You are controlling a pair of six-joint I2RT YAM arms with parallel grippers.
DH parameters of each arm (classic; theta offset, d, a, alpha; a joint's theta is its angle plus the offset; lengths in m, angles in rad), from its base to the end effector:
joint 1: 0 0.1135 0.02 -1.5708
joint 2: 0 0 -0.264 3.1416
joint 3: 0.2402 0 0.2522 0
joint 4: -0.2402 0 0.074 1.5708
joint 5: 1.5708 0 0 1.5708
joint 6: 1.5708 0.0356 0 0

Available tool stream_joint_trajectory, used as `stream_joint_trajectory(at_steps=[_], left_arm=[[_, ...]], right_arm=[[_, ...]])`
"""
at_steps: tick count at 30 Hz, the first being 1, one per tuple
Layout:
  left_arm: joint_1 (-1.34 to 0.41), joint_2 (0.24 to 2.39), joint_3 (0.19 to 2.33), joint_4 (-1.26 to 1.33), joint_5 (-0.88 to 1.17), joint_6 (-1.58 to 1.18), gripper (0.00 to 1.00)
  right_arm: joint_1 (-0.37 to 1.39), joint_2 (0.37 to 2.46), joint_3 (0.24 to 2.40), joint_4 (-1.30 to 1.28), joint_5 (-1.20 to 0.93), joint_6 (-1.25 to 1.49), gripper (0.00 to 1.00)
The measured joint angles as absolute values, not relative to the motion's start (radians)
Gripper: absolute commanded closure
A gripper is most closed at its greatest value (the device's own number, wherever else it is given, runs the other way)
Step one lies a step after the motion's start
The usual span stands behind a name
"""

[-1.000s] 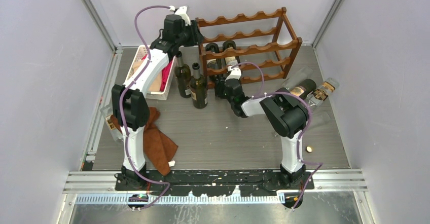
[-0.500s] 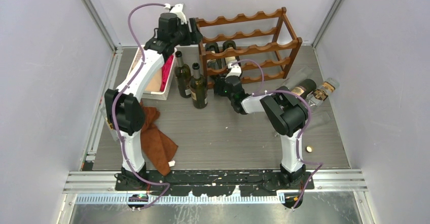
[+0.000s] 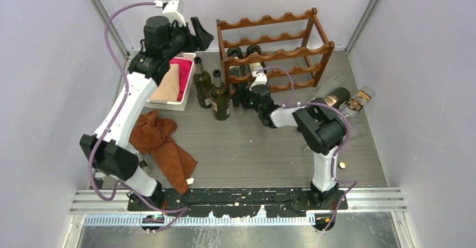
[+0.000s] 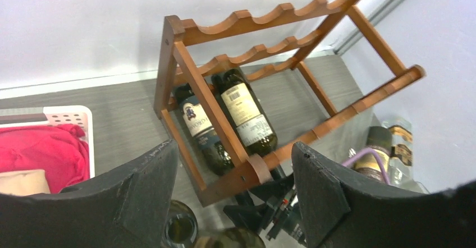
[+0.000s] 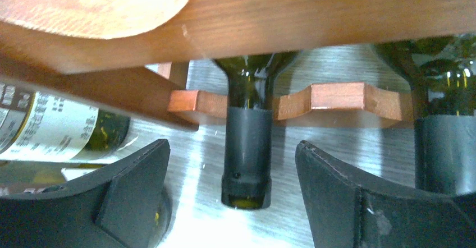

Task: Put the wine bottle on the wine rack
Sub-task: Place the wine bottle in the wine rack.

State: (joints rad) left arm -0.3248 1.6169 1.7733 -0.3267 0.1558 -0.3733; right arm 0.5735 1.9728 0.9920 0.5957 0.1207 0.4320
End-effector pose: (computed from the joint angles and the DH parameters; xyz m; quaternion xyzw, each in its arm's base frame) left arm 0.3511 -0.1241 0.4561 0.0317 0.7634 -0.2756 0.5834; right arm 0.3474 0.2193 0.1452 -0.0249 0.8282 0.2249 0.5128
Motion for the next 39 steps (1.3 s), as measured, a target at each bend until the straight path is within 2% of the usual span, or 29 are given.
stream_joint_trajectory(at_steps=[11, 17, 24, 31, 39], left_arm=[[-0.325, 1.287, 1.449, -0.263, 0.204, -0.446, 0.15], [-0.325, 1.044, 1.157, -0.163, 0.21, -0.554, 0.15], [-0.325, 0.791, 0.885, -0.133, 0.241, -0.626, 0.18], [-0.325, 0.665, 0.672, -0.042, 0.32, -0.734, 0.2], [-0.36, 0.624, 0.606, -0.021, 0.408, -0.793, 0.22]], right_arm=[[0.574, 1.665, 0.851, 0.48, 0.0, 0.389, 0.1], [0.564, 1.314, 0.704, 0.312, -0.12, 0.28, 0.0], [0.48, 0.927, 0.728, -0.045, -0.309, 0.017, 0.0], [0.26, 0.868, 0.922, -0.476, -0.323, -0.155, 0.0], [-0.027, 0.922, 0.978, -0.692, -0.324, -0.018, 0.0]])
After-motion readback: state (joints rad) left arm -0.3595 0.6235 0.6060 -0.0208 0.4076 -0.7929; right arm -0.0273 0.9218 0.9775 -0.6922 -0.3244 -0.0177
